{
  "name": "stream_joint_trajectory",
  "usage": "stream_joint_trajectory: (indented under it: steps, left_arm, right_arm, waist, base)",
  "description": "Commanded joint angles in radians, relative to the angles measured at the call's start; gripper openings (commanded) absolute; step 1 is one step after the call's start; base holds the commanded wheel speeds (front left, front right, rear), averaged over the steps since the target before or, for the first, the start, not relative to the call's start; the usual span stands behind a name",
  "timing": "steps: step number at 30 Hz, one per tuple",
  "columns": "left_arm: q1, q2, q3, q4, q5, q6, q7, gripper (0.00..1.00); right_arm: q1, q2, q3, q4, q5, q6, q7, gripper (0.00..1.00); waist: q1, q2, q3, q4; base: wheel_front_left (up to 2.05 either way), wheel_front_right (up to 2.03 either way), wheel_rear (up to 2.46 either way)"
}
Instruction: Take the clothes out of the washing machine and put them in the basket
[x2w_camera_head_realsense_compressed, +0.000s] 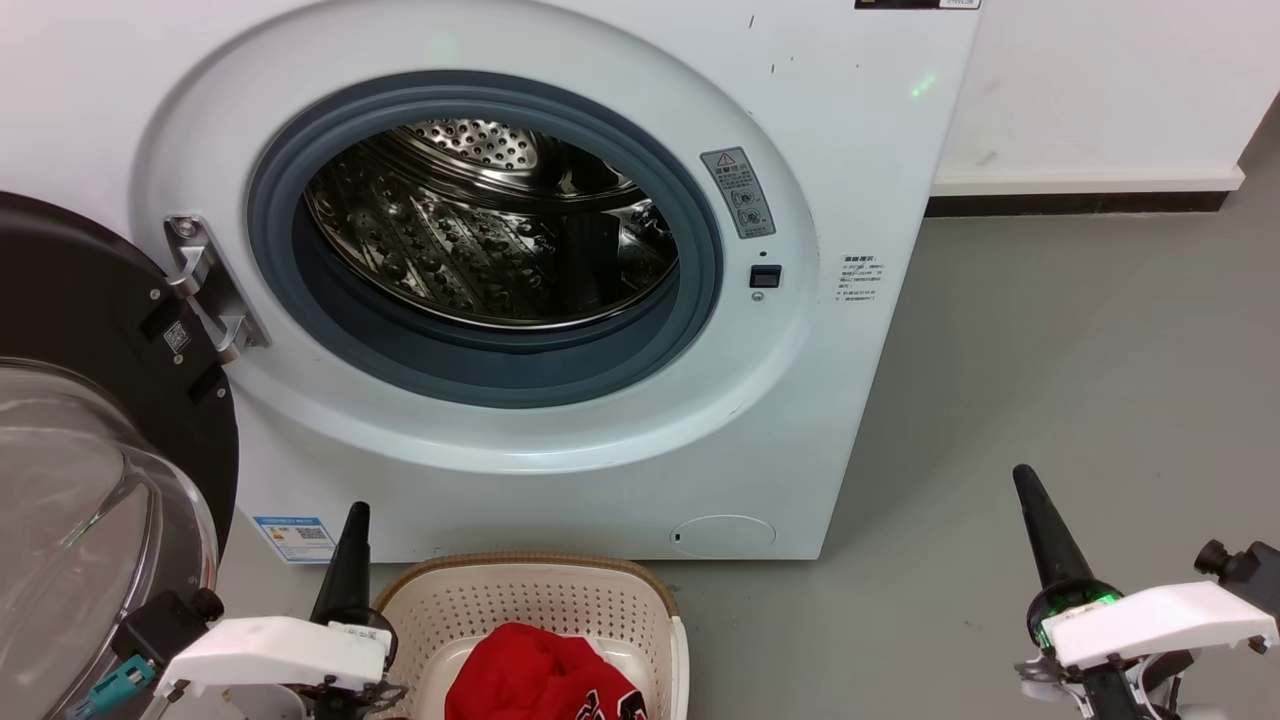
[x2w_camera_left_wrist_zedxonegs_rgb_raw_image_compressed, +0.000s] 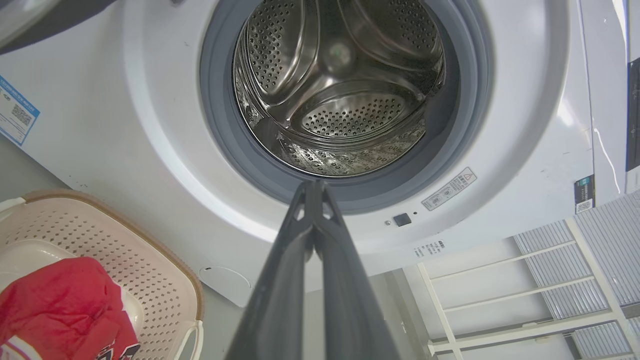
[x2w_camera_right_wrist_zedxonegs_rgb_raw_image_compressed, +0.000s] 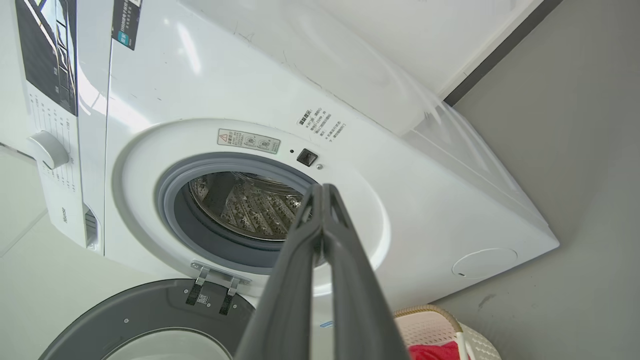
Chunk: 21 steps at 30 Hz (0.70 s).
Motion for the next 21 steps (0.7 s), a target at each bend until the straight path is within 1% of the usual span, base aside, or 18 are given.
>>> stream_joint_trajectory:
  steps: [1, 21]
  left_arm:
    - [-0.023, 0.003, 0.007, -0.003, -0.03, -0.009, 0.006, 0.0]
    - [-0.052, -0.005, 0.033, 0.037, -0.243, -0.034, 0.054, 0.0]
  right_arm:
    - [-0.022, -0.006, -0.006, -0.001, 0.032, 0.0, 0.004, 0.0]
    - [-0.045, -0.005, -0.038, 0.039, 0.251, 0.0, 0.033, 0.0]
  waist:
    - [-0.0001, -0.0001, 0.0, 0.001]
    - [-0.0001, -0.0001, 0.003, 0.008]
  base:
    - [0.0, 0.0, 0.0]
    - [0.0, 0.0, 0.0]
